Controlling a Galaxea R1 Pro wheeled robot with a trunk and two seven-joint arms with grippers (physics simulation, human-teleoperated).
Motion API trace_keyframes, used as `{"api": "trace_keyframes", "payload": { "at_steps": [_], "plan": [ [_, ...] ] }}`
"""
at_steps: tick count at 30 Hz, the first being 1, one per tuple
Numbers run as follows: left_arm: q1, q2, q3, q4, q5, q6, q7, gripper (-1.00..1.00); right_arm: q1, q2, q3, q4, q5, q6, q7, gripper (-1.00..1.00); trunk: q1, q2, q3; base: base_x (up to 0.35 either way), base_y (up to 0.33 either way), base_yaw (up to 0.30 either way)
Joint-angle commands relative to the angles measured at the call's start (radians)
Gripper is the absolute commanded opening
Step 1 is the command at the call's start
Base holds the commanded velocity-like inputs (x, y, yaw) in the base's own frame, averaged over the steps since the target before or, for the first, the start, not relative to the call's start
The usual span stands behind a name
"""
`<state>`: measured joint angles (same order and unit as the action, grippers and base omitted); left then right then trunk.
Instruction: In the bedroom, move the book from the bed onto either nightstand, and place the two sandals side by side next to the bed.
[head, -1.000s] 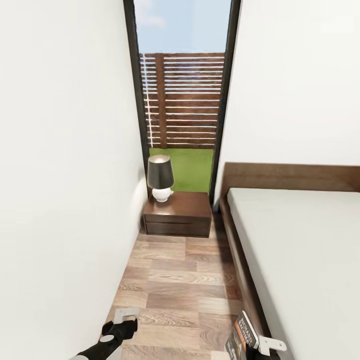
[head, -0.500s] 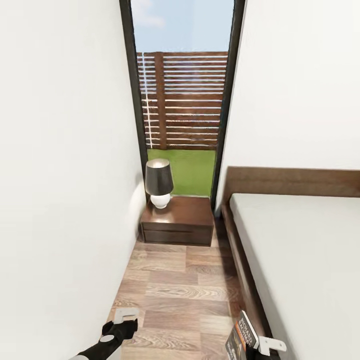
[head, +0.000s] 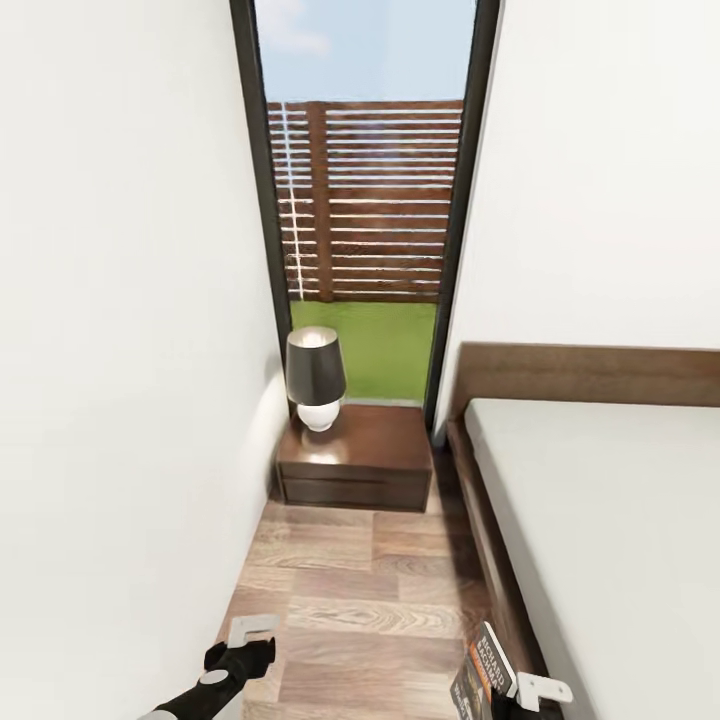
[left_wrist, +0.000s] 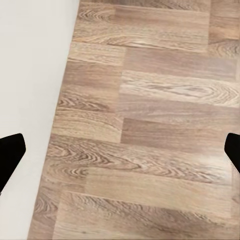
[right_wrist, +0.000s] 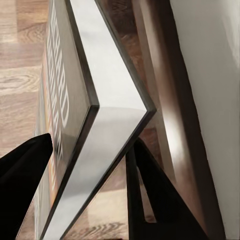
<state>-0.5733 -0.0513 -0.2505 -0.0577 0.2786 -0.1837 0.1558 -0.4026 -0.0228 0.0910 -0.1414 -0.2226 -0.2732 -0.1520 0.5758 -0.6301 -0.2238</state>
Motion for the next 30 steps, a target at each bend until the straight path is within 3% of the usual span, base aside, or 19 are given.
{"api": "trace_keyframes", "payload": {
  "at_steps": [1, 30],
  "plan": [
    [-0.001, 0.0, -0.009, 0.001, 0.008, -0.003, 0.004, 1.0, -0.001, 0.0, 0.009, 0.0, -0.008, -0.003, -0.003, -1.0, 0.001, -0.001, -0.001, 0.332, 0.0, 0.0],
    [-0.001, -0.001, -0.009, 0.001, 0.008, -0.003, 0.004, 1.0, -0.001, -0.002, 0.006, 0.0, -0.009, -0.003, -0.005, -1.0, 0.001, -0.001, -0.001, 0.332, -0.002, 0.0]
  ]
}}
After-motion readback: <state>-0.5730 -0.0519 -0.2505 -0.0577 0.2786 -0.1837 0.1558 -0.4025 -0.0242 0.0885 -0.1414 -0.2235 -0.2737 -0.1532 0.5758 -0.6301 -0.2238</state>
